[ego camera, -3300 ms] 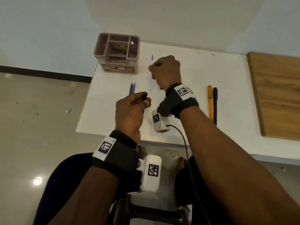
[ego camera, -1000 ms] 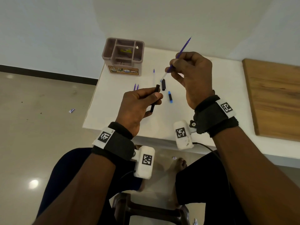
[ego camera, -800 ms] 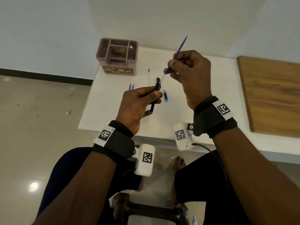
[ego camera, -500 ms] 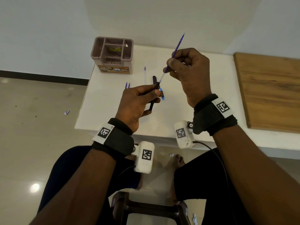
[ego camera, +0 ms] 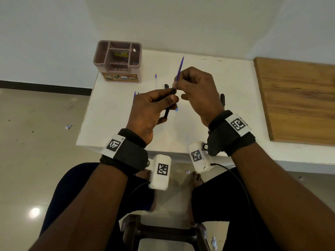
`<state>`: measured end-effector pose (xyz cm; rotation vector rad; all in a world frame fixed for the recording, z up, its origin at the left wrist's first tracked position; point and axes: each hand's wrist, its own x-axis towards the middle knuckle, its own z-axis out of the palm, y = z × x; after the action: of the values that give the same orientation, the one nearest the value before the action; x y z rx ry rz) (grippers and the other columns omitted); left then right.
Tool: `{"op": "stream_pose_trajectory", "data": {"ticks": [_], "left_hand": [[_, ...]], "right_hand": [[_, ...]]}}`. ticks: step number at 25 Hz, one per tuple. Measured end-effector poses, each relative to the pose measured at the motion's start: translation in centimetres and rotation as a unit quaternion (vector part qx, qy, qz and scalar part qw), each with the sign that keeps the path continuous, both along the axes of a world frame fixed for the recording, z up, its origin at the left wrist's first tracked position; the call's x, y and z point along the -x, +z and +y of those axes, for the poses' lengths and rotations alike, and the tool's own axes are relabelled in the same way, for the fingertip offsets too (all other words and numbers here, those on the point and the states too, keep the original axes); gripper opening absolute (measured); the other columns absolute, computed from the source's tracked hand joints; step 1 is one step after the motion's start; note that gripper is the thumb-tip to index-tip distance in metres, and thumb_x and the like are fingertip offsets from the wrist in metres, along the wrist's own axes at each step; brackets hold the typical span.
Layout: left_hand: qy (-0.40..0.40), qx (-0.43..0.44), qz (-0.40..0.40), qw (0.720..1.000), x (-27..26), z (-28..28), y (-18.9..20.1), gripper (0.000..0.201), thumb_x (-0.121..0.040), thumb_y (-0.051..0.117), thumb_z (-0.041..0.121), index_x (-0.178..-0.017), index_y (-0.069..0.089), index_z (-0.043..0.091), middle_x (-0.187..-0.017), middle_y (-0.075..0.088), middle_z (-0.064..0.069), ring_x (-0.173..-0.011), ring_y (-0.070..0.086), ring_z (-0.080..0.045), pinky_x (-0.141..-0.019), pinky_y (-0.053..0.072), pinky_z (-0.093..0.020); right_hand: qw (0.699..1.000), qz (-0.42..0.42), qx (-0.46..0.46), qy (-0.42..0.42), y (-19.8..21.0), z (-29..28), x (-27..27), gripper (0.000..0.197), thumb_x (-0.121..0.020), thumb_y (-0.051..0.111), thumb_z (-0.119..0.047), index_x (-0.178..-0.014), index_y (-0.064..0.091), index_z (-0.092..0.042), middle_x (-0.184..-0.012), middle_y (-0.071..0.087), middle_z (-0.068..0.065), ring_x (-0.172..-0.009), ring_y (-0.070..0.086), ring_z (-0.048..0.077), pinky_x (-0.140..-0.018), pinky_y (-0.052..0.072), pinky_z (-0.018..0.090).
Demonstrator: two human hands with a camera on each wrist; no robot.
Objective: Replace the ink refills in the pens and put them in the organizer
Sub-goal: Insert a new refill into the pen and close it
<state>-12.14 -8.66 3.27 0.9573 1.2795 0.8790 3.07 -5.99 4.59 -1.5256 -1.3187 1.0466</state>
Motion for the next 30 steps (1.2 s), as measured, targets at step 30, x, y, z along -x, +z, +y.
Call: {"op": "stream_pose_trajectory", "data": {"ticks": [30], "left_hand": [[0.044, 0.051, 0.030, 0.997, 1.1, 1.0, -3.1, 0.027, -0.096, 0.070, 0.011, -0.123, 0.074, 0.016, -0.105, 0.080, -0.007, -0.101, 0.077, -0.020, -0.077, 0.051, -0.031]], "right_hand": [[0.901, -0.414, 0.093, 0.093, -7.7, 3.4, 0.3, 0.032, -0.097, 0.067, -0.030, -0.120, 0.066, -0.007, -0.119, 0.068, 0.011, -0.108, 0.064, 0.029, -0.086, 0.048, 0.035]]}}
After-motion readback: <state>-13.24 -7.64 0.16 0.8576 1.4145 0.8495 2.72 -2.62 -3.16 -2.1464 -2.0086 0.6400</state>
